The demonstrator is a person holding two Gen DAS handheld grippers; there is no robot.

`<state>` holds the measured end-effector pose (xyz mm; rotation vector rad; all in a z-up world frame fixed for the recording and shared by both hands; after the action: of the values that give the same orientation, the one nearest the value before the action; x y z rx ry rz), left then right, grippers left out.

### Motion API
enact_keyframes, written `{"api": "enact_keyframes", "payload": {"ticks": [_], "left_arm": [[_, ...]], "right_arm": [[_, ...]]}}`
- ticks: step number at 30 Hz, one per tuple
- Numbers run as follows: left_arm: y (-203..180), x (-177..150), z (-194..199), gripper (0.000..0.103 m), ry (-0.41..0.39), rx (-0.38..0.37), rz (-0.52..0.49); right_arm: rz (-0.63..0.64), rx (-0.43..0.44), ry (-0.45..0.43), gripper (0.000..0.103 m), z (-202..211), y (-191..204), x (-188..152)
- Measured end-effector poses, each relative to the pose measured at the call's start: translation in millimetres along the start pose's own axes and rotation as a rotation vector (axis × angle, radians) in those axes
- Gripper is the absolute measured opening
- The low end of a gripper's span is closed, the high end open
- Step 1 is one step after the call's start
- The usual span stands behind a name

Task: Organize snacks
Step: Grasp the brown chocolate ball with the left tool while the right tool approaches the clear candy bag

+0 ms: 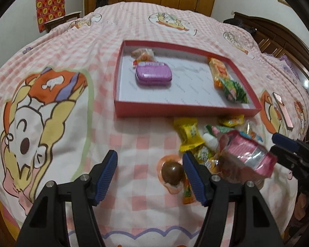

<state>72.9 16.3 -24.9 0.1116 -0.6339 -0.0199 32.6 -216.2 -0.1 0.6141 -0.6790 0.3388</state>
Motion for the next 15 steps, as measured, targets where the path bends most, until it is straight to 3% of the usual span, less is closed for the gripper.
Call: {"api": "enact_keyframes", "payload": {"ticks": [8,15], "left_arm": [[-12.6,-17.8,-8.9,0.069,0.017,0.004,-0.049],[-16.2,-14.8,-15.4,0.069,-0.014,0.042,-0.054]], "right_arm": [[-0.022,-0.007,0.016,0.061,-1.7,-6.7,-10.5],[-0.026,-0.002,0.015,0.061,-1.7,-7.1,-12.6]]}}
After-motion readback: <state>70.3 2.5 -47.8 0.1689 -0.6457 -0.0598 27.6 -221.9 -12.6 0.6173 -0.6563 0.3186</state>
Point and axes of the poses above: each gripper's, at about its wrist camera, not at the fingertips, and z roughly against the way its jaws point, y to its left, x to its top, the point moved 9 cm from there along -z, roughly the way its jaws point, and after that the axes turned 15 degrees about x, right-handed, at the moved point
